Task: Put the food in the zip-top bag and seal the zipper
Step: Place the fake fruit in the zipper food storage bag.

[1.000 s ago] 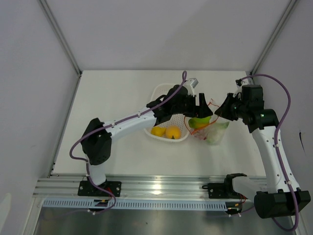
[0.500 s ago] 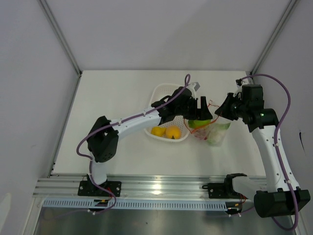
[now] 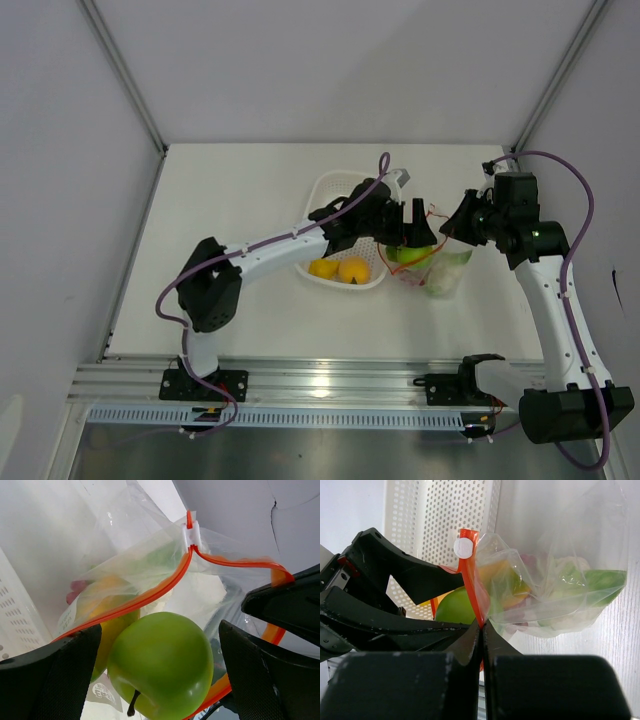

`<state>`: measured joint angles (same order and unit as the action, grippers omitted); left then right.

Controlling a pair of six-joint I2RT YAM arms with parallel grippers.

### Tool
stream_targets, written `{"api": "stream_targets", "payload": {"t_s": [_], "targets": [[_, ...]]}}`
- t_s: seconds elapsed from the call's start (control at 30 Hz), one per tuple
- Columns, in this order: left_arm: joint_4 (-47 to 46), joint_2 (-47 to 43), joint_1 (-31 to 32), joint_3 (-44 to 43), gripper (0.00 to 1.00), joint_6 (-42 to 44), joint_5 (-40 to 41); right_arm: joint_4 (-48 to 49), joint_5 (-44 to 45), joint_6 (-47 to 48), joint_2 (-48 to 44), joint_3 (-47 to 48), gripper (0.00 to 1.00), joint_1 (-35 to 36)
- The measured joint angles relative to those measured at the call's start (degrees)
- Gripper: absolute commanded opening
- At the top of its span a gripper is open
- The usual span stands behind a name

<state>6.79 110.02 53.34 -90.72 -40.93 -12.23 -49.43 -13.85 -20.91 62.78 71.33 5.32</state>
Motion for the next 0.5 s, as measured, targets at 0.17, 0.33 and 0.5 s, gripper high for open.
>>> {"api": "stream_targets", "payload": {"t_s": [0.17,0.33,0.5], "targets": [[-1.62,-1.64,-0.37,2.60,0.99,0.31,0.00,-0.04,0.02,0.02,0.00,0.00,0.00,0.00],[-1.68,-5.27,-0.98,6.56,0.99,1.66,0.66,-0.04,0.00,0.02,0.00,0.00,0.00,0.00],[-1.57,-12.59,-1.92,11.67,0.98,4.42,5.27,-0.11,-0.02,0.02,-0.02,0.00,0.00,0.00]]}}
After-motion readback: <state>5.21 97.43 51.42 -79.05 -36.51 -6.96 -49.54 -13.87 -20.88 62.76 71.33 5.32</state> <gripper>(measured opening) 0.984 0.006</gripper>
